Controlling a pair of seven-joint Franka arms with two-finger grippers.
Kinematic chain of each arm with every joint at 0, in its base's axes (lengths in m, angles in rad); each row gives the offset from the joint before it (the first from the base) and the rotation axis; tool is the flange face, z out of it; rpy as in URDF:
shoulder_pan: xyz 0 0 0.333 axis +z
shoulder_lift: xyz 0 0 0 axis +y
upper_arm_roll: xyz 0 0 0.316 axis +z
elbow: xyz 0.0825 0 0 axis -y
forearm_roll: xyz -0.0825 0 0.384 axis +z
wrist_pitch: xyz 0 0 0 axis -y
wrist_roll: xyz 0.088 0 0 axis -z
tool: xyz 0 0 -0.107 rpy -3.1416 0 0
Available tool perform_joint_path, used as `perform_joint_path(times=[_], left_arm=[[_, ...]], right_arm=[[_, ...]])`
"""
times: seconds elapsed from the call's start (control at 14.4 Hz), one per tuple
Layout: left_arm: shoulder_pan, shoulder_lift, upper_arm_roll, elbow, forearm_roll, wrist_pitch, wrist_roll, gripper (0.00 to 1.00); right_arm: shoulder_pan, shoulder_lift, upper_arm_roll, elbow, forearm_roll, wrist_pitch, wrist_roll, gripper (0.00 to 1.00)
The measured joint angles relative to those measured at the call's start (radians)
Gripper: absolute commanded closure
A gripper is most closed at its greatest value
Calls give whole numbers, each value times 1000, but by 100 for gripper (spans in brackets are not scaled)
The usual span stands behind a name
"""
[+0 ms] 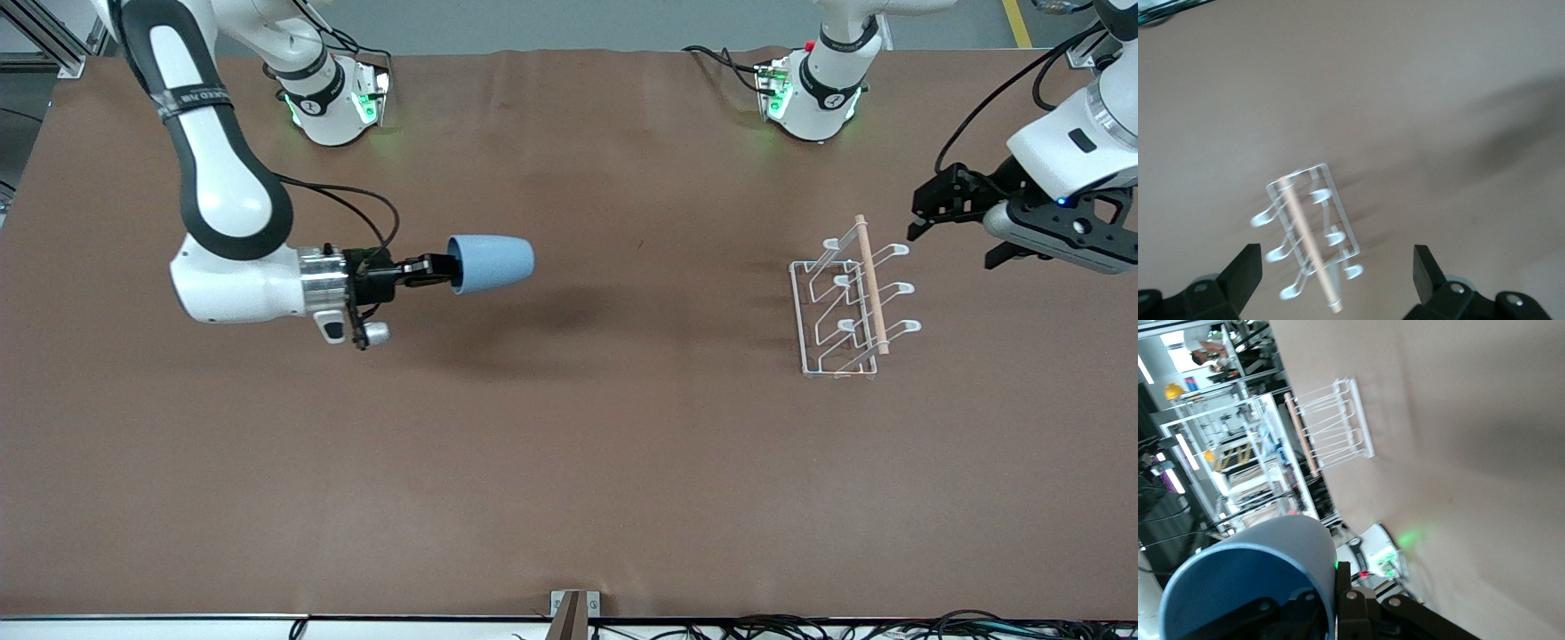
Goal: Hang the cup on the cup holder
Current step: 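Lift the cup with the right gripper while the left gripper approaches, then grasp the cup's base with the left gripper from the right gripper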
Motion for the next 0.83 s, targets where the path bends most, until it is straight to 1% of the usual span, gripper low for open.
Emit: perform_joint_path(times=[0.14,0.35,0.55,0.83], left_arm=[[-5,10,-3,0,-70,-1,110,0],[-45,31,-41,0,-148,-11,228,0],[-105,52,-142,0,-161,-12,279,0],[-119,101,-276,0,-190,-3,283,0]], right_arm=[[49,20,1,0,56,-2,0,98],[107,33,1,0,83,-1,-9,98],[140,33,1,0,88,6,-10,98],[151,33,-1,1,92,12,-11,98]])
